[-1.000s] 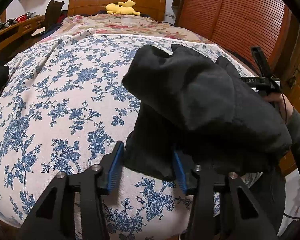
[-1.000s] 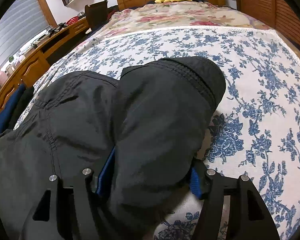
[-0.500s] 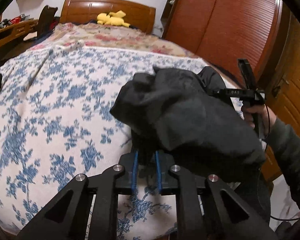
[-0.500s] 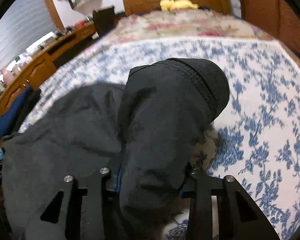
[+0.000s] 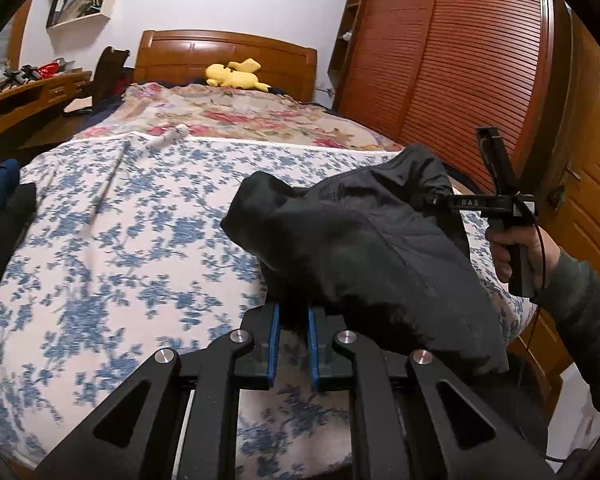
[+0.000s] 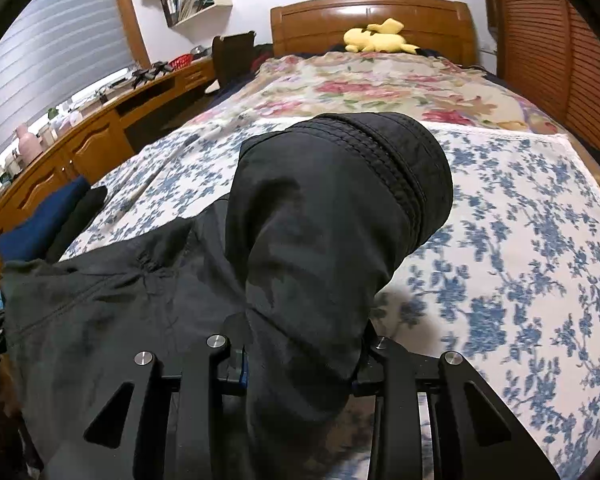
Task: Fold large clothes
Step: 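Grasp the bundle with the left tool while the right tool holds it too, then lift the jacket bundle with both tools and carry it toward the wooden cabinet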
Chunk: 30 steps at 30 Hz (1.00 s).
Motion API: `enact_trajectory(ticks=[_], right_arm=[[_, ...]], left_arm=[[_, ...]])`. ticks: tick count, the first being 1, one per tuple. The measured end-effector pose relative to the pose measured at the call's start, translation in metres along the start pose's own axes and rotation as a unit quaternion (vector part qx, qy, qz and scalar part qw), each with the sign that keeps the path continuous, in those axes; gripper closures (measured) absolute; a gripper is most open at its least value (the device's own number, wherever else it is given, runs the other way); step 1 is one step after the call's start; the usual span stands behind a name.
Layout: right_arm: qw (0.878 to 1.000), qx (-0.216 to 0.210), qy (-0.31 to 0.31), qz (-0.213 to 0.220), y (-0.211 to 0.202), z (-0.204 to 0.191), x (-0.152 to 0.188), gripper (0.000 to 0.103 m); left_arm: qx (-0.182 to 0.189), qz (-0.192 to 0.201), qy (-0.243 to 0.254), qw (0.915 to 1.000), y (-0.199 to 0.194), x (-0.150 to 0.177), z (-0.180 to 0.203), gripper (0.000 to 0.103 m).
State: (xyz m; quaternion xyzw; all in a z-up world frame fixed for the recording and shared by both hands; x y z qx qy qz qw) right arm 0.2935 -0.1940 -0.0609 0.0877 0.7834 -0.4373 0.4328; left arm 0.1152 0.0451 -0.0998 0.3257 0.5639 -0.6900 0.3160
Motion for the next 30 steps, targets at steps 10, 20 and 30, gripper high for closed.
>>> enact_trajectory(ticks=[10,20,30], right_arm=[[0.999,-0.004,-0.030,-0.029,0.041,-0.041,-0.023,0.069],[0.997,-0.037,-0.056,-0.028,0.092,-0.081,-0.051,0.070],[0.990,-0.078,-0.118,0.008,0.131,-0.148,-0.098,0.072]], left_arm=[[-0.025,0.004,-0.014,0.9996,-0.015,0.011,-0.047,0.091],[-0.064,0.022,-0.025,0.9974,-0.040,0.009,-0.094,0.091],[-0.113,0.054,-0.040,0.9913,-0.061,-0.016,-0.159,0.092]])
Point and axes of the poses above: each gripper's, at about its wrist camera, not at the fingertips, and y roughly the way its jaws point, z to its right, x to its underside, the point moved 1 cm from there along y, roughly the way its jaws point, and after that the axes turned 9 degrees about -x, right-handed, at the moved point
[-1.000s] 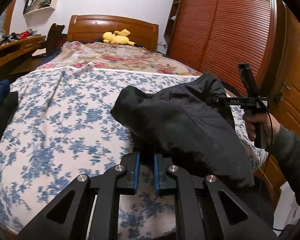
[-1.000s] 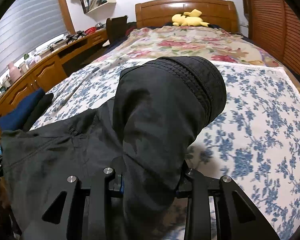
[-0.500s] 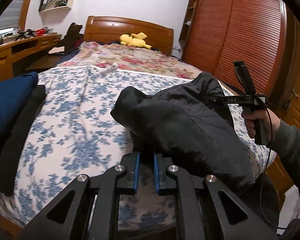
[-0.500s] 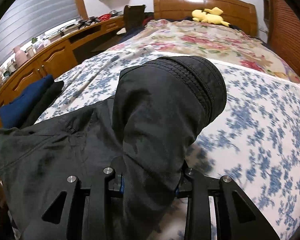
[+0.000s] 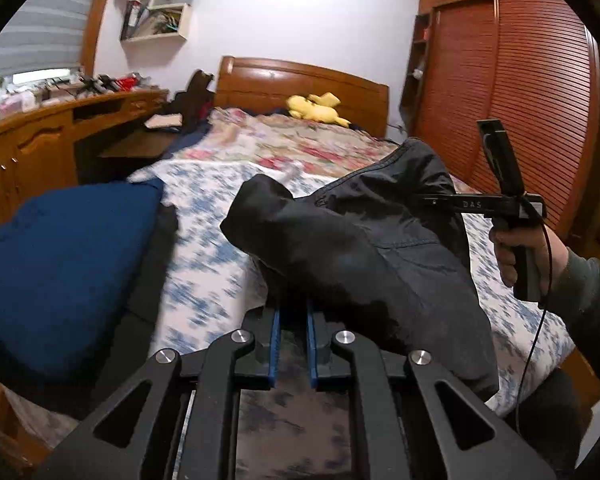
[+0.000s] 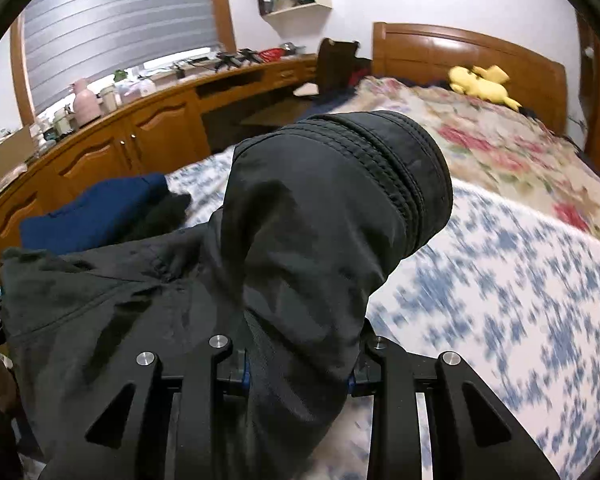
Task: Fold large clothes
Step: 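Lift the jacket bundle with both tools and carry it toward the wooden cabinet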
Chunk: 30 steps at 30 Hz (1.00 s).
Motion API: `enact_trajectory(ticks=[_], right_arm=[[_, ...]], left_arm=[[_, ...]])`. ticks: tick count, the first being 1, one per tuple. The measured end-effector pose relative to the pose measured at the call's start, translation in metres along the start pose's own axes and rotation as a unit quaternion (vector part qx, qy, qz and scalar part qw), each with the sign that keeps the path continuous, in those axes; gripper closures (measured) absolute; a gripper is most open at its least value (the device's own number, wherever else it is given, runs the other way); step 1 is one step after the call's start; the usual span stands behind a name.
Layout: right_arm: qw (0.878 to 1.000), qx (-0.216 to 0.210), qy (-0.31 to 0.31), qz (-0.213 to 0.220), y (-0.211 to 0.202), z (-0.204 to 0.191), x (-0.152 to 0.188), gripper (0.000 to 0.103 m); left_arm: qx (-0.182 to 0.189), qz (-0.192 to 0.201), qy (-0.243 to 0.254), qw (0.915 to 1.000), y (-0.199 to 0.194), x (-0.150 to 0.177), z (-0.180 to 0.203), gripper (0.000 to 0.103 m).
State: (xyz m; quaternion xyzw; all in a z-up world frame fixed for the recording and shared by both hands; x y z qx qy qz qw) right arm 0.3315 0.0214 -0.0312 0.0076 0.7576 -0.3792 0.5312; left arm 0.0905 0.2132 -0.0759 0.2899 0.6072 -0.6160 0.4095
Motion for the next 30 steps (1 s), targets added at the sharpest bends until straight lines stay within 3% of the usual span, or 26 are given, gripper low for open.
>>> enact_trajectory(ticks=[10,19,26,30], right_arm=[[0.997,-0.036,-0.067,0.026,0.049,-0.054,-0.096,0.072],[0.988,-0.097,-0.116,0.041,0.117,-0.132,-0.172,0.072],[0.983,-0.137,-0.115,0.036,0.189,-0.176,-0.178,0.072],[0.983,-0.140,-0.117,0.029,0.222,-0.193,-0.180,0.067]], left_arm=[[-0.071,0.050,-0.008,0.9962,-0.027,-0.052,-0.069,0.092],[-0.189,0.068,-0.038,0.9789,-0.056,-0.067,-0.157,0.092],[-0.263,0.046,-0.083,0.9601,-0.066,-0.046,-0.226,0.092],[-0.291,0.032,-0.085,0.9524,-0.063,-0.035,-0.245,0.092]])
Point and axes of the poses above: each gripper's, at about its wrist camera, not at the fingertips, and y roughly the way its jaws point, z to its right, x to its underside, the point moved 1 cm from there along y, roughly the way its jaws point, and after that the axes turned 9 degrees about -x, right-handed, at the moved point
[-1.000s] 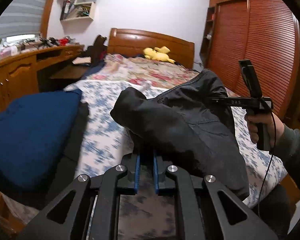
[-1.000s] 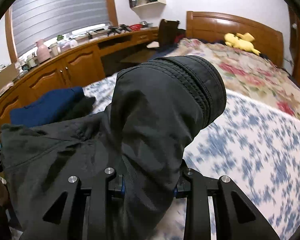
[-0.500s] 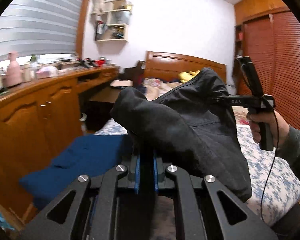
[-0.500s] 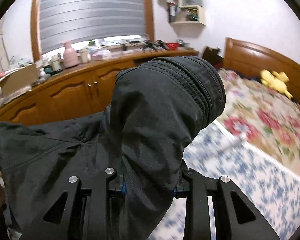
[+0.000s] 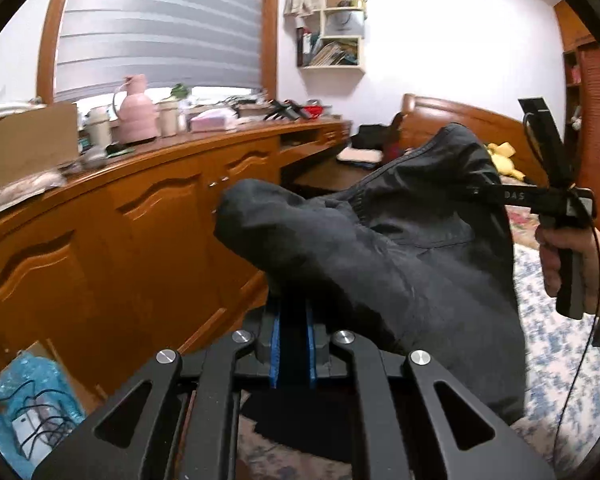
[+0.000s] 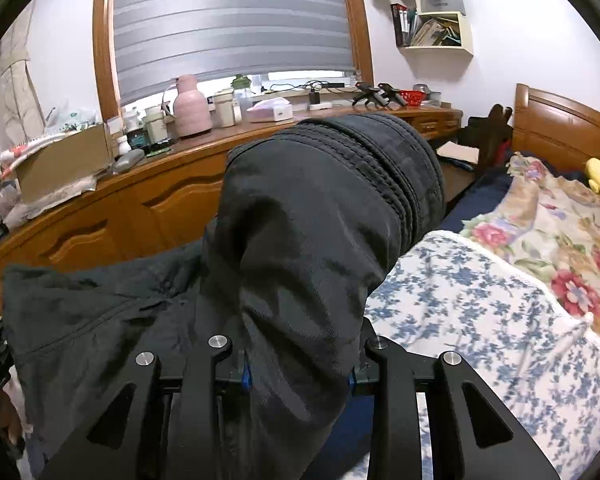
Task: Fold large clothes
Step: 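Lift the jacket bundle with both tools and carry it toward the wooden cabinet, then lower the bundle onto the garment pile and open both tools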
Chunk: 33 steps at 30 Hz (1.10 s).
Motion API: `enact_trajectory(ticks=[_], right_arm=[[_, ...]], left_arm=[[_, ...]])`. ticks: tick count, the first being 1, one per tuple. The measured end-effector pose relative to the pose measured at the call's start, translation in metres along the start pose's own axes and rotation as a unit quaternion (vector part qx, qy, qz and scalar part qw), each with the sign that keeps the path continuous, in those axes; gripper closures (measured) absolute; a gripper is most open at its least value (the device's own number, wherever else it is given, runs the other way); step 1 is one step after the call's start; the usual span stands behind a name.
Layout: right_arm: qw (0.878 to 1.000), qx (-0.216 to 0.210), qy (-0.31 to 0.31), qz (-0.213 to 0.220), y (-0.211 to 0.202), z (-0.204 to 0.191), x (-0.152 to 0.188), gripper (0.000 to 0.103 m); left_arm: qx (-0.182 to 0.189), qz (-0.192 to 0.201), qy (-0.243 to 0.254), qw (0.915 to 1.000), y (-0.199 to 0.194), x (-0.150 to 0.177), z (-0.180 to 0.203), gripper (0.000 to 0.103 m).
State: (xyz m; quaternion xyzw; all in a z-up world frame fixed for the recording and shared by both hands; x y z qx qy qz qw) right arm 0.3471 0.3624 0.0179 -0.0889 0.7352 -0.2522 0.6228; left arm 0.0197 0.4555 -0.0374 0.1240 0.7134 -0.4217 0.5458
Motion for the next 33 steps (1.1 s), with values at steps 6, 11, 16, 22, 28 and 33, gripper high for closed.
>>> enact_trajectory(ticks=[6,11,16,22,28,33], right_arm=[[0.996,0.041,-0.007,-0.081,0.039,0.010,0.030,0.057],[0.992,0.068,-0.028,-0.106,0.040,0.029,0.039,0.039],[0.994,0.061,-0.057,-0.072,0.013,0.017,0.036,0.038],[0.993,-0.064,-0.068,-0.078,0.016,-0.037,0.054,0.038],[0.988,-0.102,-0.061,-0.102,0.046,-0.054,0.081,0.038],[0.988,-0.102,-0.057,-0.104,0.053,-0.048,0.088,0.038]], left_arm=[[-0.018,-0.018,-0.001,0.9997,0.013,0.020,-0.012,0.092],[-0.025,-0.031,-0.001,0.9992,0.014,0.023,-0.019,0.089],[-0.051,-0.014,0.014,0.9985,0.003,0.026,-0.020,0.086],[-0.049,0.015,0.007,0.9986,-0.023,0.014,-0.028,0.022],[-0.043,0.029,0.011,0.9986,-0.039,-0.008,-0.024,0.019],[-0.047,0.008,0.039,0.9981,-0.021,-0.017,-0.008,0.019]])
Point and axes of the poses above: each gripper's, at about its wrist camera, not at the fingertips, and y roughly the way its jaws point, z to its right, x to its underside, the point moved 1 cm from there along y, roughly the way its jaws point, and after that the axes turned 9 degrees about -x, right-handed, at the moved point
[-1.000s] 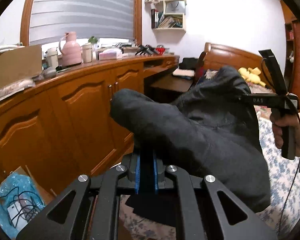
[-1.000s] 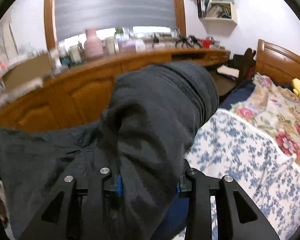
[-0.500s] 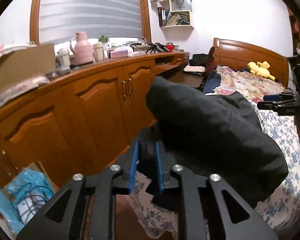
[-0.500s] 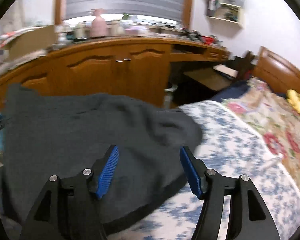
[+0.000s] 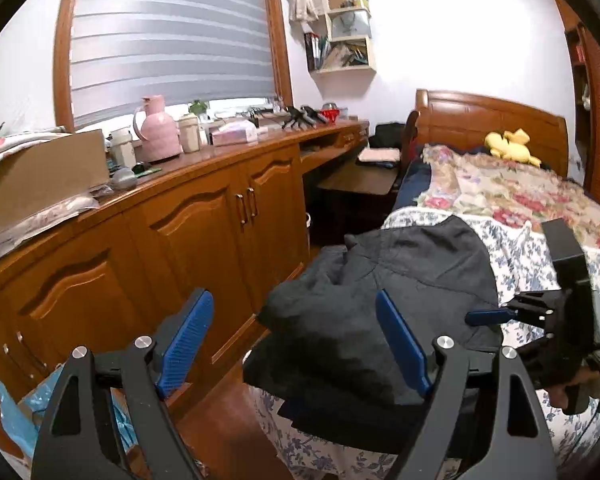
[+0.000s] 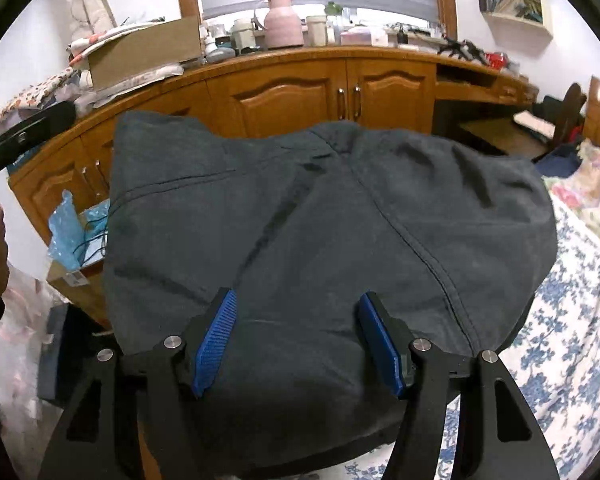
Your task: Fold large clothes
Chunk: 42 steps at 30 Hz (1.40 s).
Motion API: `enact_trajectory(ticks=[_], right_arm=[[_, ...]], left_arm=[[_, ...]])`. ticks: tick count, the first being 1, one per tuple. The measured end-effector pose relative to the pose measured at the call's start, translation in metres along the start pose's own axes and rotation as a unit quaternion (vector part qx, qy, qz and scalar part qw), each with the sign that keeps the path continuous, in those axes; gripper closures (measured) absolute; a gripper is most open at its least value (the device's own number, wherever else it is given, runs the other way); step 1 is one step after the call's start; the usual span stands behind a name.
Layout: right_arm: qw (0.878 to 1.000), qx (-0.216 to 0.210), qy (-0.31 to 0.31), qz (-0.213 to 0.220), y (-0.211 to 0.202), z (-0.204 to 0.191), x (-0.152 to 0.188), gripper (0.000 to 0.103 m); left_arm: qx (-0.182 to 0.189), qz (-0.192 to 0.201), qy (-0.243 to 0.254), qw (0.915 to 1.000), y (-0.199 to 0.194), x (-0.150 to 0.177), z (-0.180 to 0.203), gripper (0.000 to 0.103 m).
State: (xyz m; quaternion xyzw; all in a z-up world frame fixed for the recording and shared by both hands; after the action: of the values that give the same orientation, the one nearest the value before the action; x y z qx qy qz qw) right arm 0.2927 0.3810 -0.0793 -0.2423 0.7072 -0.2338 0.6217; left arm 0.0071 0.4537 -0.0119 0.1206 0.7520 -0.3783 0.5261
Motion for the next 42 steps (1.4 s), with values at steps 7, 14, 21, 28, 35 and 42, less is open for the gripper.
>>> enact_trajectory(ticks=[7,14,21,28,35,42], right_arm=[[1.000,0.024,-0.007,-0.010,-0.014,-0.027,0.007,0.038],[0.999,0.035,-0.007,0.010,-0.050,-0.045,0.021,0.037],[0.998,0.057,-0.007,0.028,-0.075,-0.065,0.043,0.037],[0.996,0.071,0.003,0.055,-0.117,-0.085,0.065,0.037],[0.994,0.083,0.013,0.074,-0.157,-0.104,0.092,0.034],[0.990,0.101,0.021,0.095,-0.202,-0.112,0.129,0.030]], left_arm=[[-0.035,-0.067,0.030,0.9966,0.051,0.024,0.003,0.019],[-0.016,-0.087,0.005,0.9961,0.062,0.042,-0.003,0.019],[0.015,-0.045,-0.025,0.9986,0.023,0.032,0.001,0.019],[0.047,-0.028,-0.030,0.9980,-0.017,0.016,0.021,0.009],[0.067,0.012,-0.028,0.9973,-0.060,0.002,0.047,0.007],[0.089,0.027,0.005,0.9957,-0.094,0.009,0.104,0.007]])
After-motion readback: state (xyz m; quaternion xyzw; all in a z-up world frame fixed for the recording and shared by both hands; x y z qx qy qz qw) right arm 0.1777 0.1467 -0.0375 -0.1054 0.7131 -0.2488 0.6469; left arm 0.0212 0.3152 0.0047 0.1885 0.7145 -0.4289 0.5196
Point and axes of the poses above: each gripper's, at about its wrist camera, not at the fingertips, and y roughly the way its jaws point, z to its right, x to its underside, the point moved 1 cm from there along y, roughly the way its jaws point, and after that the axes turned 9 degrees about -x, right-handed, at the moved point
